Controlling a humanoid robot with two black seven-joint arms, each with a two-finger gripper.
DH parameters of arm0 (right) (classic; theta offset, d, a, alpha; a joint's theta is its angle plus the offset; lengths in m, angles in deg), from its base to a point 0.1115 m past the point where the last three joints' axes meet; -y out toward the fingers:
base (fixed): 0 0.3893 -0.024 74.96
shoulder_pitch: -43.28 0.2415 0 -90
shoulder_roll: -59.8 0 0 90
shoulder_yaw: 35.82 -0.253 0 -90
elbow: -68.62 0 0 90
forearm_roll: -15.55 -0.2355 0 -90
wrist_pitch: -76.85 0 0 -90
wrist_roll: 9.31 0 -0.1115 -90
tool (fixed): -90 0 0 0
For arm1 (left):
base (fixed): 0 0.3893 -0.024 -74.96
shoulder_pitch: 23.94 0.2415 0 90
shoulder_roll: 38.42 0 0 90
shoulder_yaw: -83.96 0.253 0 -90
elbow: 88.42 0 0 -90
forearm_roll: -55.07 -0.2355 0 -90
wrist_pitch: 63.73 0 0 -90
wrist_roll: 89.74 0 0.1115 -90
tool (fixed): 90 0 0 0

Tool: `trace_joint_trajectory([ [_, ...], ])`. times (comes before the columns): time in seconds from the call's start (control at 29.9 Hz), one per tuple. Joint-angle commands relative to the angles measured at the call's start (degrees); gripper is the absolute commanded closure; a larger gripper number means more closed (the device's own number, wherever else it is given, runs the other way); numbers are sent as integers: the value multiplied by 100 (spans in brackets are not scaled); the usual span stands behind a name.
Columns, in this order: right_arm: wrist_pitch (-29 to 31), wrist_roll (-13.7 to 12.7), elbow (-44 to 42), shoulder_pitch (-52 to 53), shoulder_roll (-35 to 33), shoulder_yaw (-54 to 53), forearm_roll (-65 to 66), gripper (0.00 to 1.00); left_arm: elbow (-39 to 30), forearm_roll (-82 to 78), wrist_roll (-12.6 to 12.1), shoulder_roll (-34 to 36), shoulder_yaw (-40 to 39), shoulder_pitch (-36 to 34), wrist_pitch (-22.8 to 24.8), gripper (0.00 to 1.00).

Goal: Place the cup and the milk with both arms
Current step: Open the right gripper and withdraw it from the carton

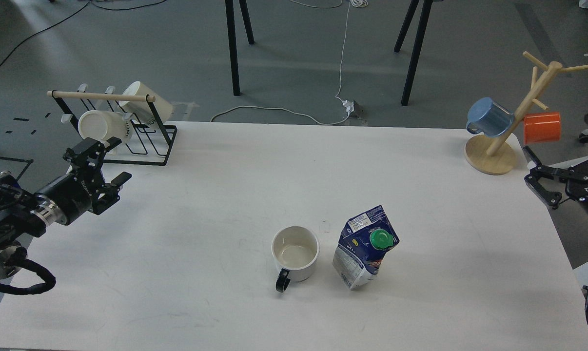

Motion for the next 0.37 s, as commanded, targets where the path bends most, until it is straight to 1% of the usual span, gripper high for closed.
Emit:
trace_joint_trajectory([
  [0.0, -1, 3, -151, 149, 59, 0, 150, 2, -13, 2, 0, 79, -37, -31, 0, 4],
  [0.33, -1, 38, -353, 315, 438, -1, 159, 2, -145, -7, 0, 53, -134, -39, 0, 4],
])
